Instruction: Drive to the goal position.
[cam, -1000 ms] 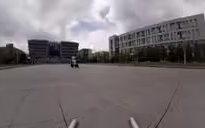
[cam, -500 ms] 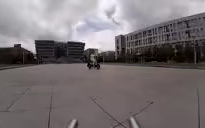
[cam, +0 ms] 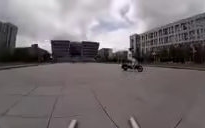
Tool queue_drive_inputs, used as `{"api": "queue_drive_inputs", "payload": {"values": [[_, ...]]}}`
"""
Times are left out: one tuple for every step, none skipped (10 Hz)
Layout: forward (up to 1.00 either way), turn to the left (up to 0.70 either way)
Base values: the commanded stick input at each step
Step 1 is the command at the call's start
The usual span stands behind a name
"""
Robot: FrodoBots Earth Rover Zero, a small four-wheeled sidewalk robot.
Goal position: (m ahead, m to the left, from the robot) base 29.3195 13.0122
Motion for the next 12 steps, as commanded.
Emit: {"api": "queue_drive_inputs", "payload": {"values": [[1.0, 0.0], [1.0, 0.0], [1.0, 0.0], [1.0, 0.0], [1.0, 0.0], [1.0, 0.0], [1.0, 0.0], [1.0, 0.0], [1.0, 0.0], [1.0, 0.0], [1.0, 0.0], [1.0, 0.0]]}}
